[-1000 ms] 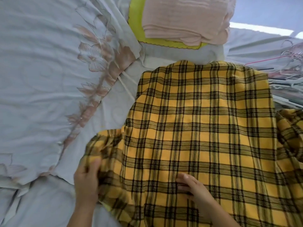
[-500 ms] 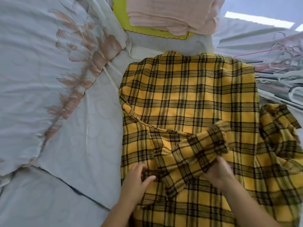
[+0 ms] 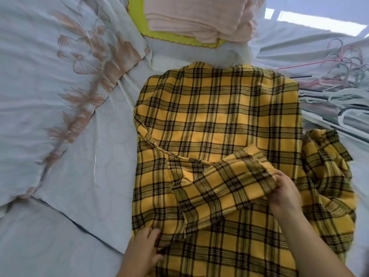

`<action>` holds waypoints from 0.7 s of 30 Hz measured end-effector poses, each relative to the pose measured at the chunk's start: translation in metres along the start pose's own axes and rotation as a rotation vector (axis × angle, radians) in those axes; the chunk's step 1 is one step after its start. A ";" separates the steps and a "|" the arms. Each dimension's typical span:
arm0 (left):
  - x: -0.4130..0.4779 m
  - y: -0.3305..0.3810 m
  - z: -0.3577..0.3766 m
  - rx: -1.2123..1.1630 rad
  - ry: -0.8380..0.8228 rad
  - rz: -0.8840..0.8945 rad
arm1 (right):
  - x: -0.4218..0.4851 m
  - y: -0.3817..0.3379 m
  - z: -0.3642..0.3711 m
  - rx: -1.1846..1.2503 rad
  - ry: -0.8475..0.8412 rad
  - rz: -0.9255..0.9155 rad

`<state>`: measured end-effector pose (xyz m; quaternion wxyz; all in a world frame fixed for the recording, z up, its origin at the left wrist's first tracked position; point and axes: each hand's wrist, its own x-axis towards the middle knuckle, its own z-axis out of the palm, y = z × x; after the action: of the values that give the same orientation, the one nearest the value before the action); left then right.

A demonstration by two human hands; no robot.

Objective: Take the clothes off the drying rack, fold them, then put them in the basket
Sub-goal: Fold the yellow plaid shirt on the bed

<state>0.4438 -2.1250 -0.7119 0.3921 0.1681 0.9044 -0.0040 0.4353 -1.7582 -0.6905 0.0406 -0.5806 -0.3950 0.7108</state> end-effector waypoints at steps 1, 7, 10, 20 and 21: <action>0.003 0.001 0.002 0.064 0.013 0.000 | -0.002 -0.002 -0.009 -0.051 0.036 -0.005; 0.007 -0.022 0.005 0.105 -0.097 0.222 | 0.002 -0.010 -0.034 -0.211 0.027 0.164; -0.014 -0.023 -0.028 0.148 -0.237 0.367 | 0.004 -0.012 -0.023 -0.578 -0.090 0.155; 0.173 -0.042 -0.221 -1.173 0.482 -0.439 | 0.029 0.001 -0.005 -0.651 -0.135 0.339; 0.198 -0.044 -0.239 -1.344 0.437 -0.511 | 0.030 0.004 -0.005 -0.639 -0.107 0.325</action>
<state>0.1347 -2.0739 -0.6925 0.2085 -0.3255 0.7803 0.4916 0.4314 -1.7432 -0.7170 -0.2772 -0.5811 -0.5012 0.5782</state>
